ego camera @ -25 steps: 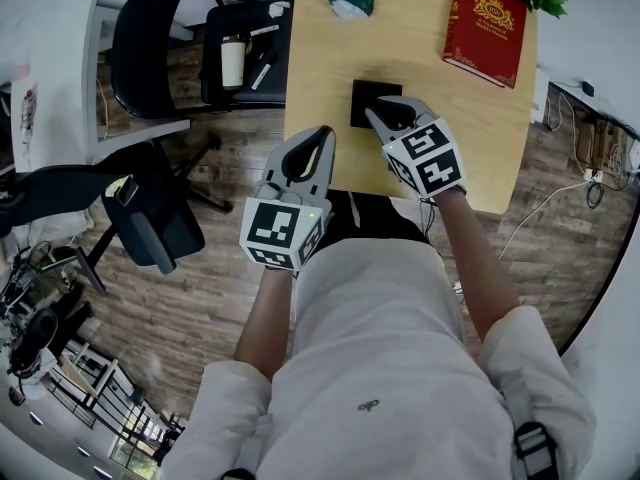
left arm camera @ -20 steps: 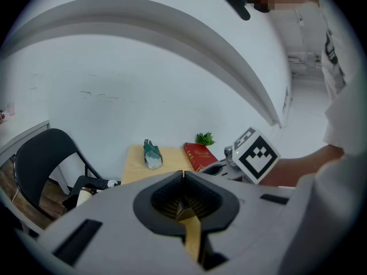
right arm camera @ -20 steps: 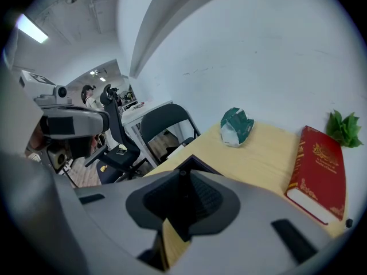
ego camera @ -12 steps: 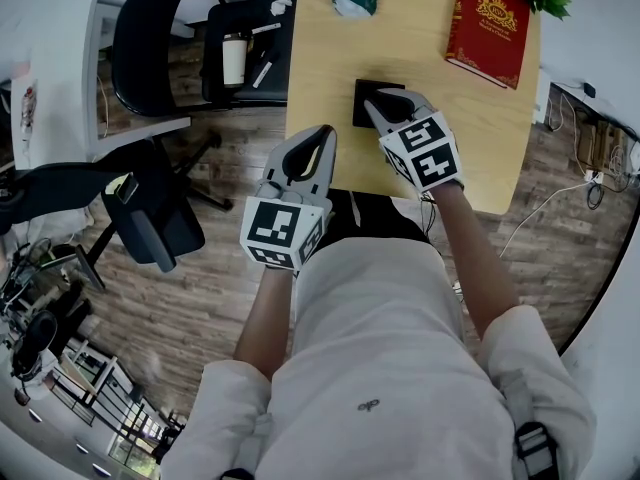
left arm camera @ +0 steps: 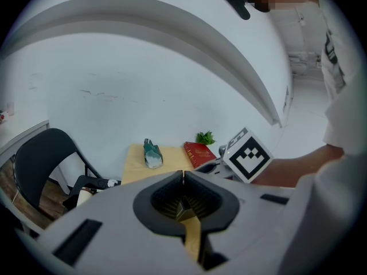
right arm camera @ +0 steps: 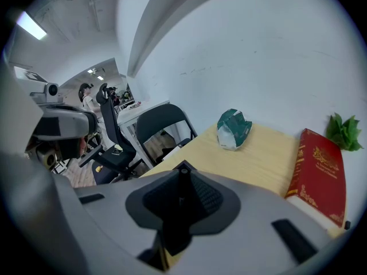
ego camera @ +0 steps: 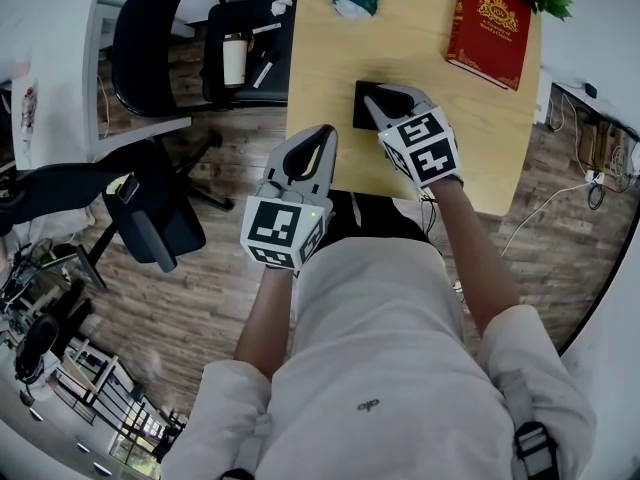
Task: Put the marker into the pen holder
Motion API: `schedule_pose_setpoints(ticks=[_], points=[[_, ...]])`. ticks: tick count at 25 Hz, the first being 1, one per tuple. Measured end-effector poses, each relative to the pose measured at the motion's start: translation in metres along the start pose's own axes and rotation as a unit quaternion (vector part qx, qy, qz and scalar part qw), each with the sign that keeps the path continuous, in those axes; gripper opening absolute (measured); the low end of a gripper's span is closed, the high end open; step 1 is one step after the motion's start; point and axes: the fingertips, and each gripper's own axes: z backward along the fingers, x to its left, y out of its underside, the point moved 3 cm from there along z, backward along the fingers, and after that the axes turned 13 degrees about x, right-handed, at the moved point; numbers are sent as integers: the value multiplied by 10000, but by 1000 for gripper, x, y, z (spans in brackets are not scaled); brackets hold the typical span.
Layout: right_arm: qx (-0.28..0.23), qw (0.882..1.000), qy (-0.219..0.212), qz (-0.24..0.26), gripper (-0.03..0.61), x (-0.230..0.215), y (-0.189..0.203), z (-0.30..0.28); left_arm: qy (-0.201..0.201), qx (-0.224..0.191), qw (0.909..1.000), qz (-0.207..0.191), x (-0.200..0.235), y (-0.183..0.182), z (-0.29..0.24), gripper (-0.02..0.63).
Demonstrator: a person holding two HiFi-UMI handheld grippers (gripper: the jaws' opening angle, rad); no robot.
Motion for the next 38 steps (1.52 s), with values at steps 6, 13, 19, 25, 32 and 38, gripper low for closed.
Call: schedule_pose_setpoints(ticks=[6,13,19,25,32,38], points=[[26,9999,86,81,63,-1,-2,-3,-32,8,10000,17,1,0,0,9],[54,9997,185,163,67,-2,-3,-4,-60,-3,10000,32,2,1,1,9],[65,9996,194,183,87,0,-3,-4,-84,-37,10000,30,1,1,3,9],[32,9996,222,199,87,0,-4,0,-114,-66,9999,22,-2,1,7,9],[-37,9995,227,221,87,4,-4,10,-168,-161,9997,-29,-9,0,15,9],[-139,9991,258,311,86,6,-2,20,-248,-245,9994,-38,-18,1,22,9]])
